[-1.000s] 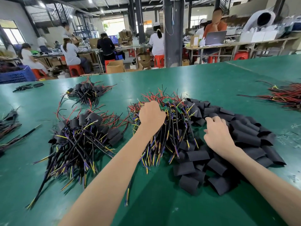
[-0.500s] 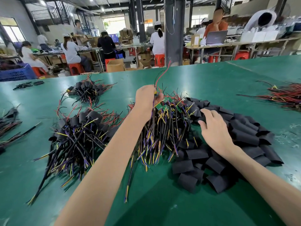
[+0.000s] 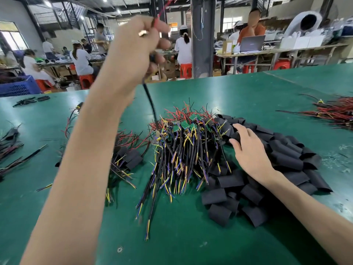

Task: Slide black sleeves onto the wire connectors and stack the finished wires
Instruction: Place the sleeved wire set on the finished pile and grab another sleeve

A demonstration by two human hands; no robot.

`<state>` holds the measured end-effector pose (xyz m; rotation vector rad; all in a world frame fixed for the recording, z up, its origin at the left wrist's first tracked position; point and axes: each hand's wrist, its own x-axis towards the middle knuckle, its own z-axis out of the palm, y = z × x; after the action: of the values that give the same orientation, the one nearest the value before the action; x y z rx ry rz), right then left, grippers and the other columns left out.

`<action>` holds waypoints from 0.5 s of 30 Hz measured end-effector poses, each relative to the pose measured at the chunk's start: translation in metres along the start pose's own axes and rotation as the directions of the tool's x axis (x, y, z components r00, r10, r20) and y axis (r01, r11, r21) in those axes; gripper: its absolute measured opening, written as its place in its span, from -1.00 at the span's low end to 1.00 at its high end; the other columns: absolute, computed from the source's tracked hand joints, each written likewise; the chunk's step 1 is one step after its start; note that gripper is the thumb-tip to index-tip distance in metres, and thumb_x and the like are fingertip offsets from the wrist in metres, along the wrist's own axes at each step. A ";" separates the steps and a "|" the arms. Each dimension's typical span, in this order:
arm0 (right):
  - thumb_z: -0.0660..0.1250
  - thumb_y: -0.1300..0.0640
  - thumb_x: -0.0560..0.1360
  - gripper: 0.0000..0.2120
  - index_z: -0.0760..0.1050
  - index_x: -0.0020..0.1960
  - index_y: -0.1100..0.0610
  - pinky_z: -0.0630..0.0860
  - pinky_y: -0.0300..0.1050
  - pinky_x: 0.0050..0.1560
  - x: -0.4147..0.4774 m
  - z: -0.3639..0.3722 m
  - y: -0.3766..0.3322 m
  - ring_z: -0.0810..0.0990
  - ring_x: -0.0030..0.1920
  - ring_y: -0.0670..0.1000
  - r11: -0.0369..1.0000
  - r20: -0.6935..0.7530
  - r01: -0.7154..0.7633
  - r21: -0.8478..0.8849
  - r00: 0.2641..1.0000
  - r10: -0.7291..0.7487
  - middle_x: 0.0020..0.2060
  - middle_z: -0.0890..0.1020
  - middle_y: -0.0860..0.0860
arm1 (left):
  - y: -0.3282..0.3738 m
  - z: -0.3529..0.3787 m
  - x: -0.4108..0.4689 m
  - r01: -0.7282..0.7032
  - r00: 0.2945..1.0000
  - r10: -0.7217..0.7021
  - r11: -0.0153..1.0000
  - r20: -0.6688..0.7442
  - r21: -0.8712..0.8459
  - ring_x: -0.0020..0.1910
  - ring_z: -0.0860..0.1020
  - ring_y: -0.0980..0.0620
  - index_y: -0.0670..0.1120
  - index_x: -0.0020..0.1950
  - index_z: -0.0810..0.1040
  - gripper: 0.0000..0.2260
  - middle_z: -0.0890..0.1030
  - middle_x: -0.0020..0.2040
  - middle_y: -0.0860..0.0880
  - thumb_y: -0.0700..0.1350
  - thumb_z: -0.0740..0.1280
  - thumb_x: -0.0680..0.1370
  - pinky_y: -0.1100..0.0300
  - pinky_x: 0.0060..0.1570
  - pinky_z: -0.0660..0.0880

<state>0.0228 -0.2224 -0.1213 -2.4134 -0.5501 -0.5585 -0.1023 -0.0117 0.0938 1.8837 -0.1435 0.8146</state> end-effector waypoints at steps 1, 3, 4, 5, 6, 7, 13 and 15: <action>0.25 0.23 0.56 -0.58 0.30 0.39 0.24 0.31 0.05 0.10 0.000 -0.001 -0.001 0.43 0.15 0.28 1.000 -0.004 0.004 0.007 1.000 -0.004 0.13 0.48 0.25 | 0.005 -0.007 0.000 -0.064 0.998 0.065 0.994 -0.011 0.091 -0.43 0.43 0.22 0.01 -0.08 0.50 -0.78 0.53 -0.20 0.06 -0.20 0.11 0.64 0.40 -0.45 0.34; 0.26 0.22 0.56 -0.58 0.31 0.39 0.24 0.31 0.04 0.09 0.000 -0.003 -0.003 0.44 0.15 0.28 0.999 -0.024 0.013 0.035 1.000 -0.012 0.15 0.47 0.24 | 0.006 -0.017 0.000 -0.161 0.986 0.164 0.944 0.015 0.286 -0.48 0.40 0.21 0.05 -0.18 0.49 -0.76 0.52 -0.25 0.08 -0.12 0.14 0.63 0.41 -0.49 0.32; 0.26 0.22 0.56 -0.58 0.31 0.38 0.23 0.32 0.04 0.10 0.000 -0.004 -0.003 0.44 0.15 0.28 0.999 -0.040 0.025 0.049 0.999 -0.023 0.16 0.47 0.23 | 0.001 -0.017 -0.003 -0.186 0.982 0.178 0.903 0.056 0.386 -0.51 0.41 0.20 0.05 -0.22 0.49 -0.75 0.53 -0.29 0.09 -0.09 0.16 0.63 0.40 -0.51 0.33; 0.27 0.22 0.55 -0.59 0.32 0.38 0.23 0.33 0.05 0.11 0.000 -0.006 -0.004 0.45 0.15 0.28 0.997 -0.057 0.038 0.062 0.998 -0.035 0.16 0.48 0.22 | -0.009 -0.015 -0.007 -0.192 0.981 0.161 0.861 0.106 0.471 -0.51 0.45 0.17 0.05 -0.26 0.48 -0.73 0.54 -0.32 0.09 -0.08 0.17 0.63 0.37 -0.51 0.36; 0.28 0.23 0.54 -0.59 0.33 0.37 0.24 0.34 0.06 0.12 -0.001 -0.007 -0.005 0.46 0.14 0.27 0.996 -0.074 0.054 0.077 0.996 -0.049 0.15 0.49 0.22 | -0.023 -0.011 -0.013 -0.186 0.980 0.117 0.825 0.159 0.534 -0.46 0.49 0.13 0.03 -0.27 0.47 -0.73 0.54 -0.34 0.08 -0.08 0.18 0.62 0.32 -0.44 0.40; 0.30 0.23 0.53 -0.59 0.34 0.36 0.25 0.35 0.06 0.13 0.000 -0.008 -0.006 0.48 0.12 0.26 0.993 -0.089 0.070 0.094 0.994 -0.062 0.14 0.50 0.22 | -0.040 -0.007 -0.020 -0.173 0.976 0.059 0.793 0.209 0.585 -0.39 0.53 0.10 0.01 -0.26 0.48 -0.75 0.55 -0.33 0.08 -0.10 0.18 0.62 0.27 -0.32 0.42; 0.44 0.23 0.43 -0.51 0.39 0.32 0.15 0.46 -0.10 0.15 -0.004 -0.011 -0.013 0.57 0.03 0.05 0.955 -0.118 0.142 0.259 0.986 -0.114 0.02 0.57 -0.01 | -0.123 0.022 -0.071 -0.045 0.933 -0.124 0.891 0.337 0.452 -0.31 0.47 0.27 -0.23 -0.11 0.58 -0.82 0.61 -0.21 -0.05 -0.27 0.21 0.60 0.49 -0.20 0.33; 0.45 0.23 0.42 -0.48 0.37 0.33 0.09 0.49 -0.09 0.16 -0.007 -0.010 -0.014 0.58 0.03 0.01 0.938 -0.092 0.165 0.304 0.985 -0.144 0.00 0.58 -0.06 | -0.136 0.029 -0.084 0.017 0.944 -0.124 0.944 0.306 0.330 -0.30 0.50 0.27 -0.25 -0.04 0.57 -0.84 0.58 -0.24 -0.02 -0.31 0.19 0.60 0.45 -0.15 0.41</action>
<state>0.0071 -0.2200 -0.1112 -2.0571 -0.7445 -0.5712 -0.0922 0.0048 -0.0675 2.3142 -0.1497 0.4923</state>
